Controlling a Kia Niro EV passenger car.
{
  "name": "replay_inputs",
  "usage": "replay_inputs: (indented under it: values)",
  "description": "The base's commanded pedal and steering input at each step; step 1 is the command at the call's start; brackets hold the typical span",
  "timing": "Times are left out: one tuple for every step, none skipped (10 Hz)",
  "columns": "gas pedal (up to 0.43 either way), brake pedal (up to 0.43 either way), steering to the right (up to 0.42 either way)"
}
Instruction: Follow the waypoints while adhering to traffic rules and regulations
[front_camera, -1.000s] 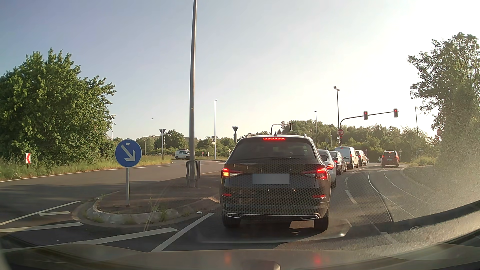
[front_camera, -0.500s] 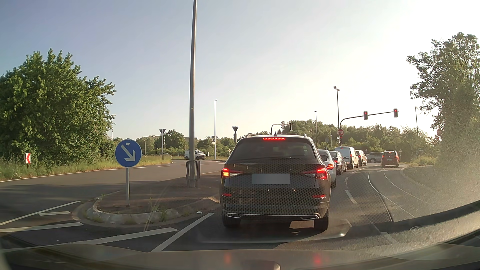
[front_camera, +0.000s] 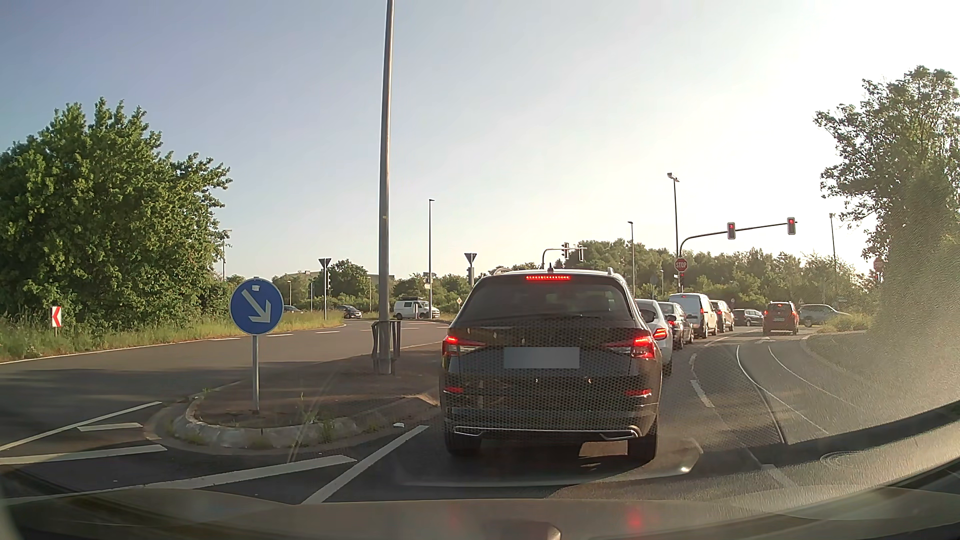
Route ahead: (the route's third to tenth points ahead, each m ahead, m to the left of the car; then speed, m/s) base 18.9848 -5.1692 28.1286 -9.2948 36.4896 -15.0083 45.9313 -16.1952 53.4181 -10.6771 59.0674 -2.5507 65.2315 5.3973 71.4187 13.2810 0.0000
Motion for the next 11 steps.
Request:
replay_inputs:
  values:
    - [0.000,0.421,0.052]
    - [0.000,0.421,0.052]
    - [0.000,0.421,0.052]
    - [0.000,0.421,0.052]
    - [0.000,0.421,0.052]
    - [0.000,0.421,0.052]
    - [0.000,0.421,0.052]
    - [0.000,0.421,0.052]
    - [0.000,0.415,0.052]
    - [0.000,0.421,0.052]
    - [0.000,0.421,0.052]
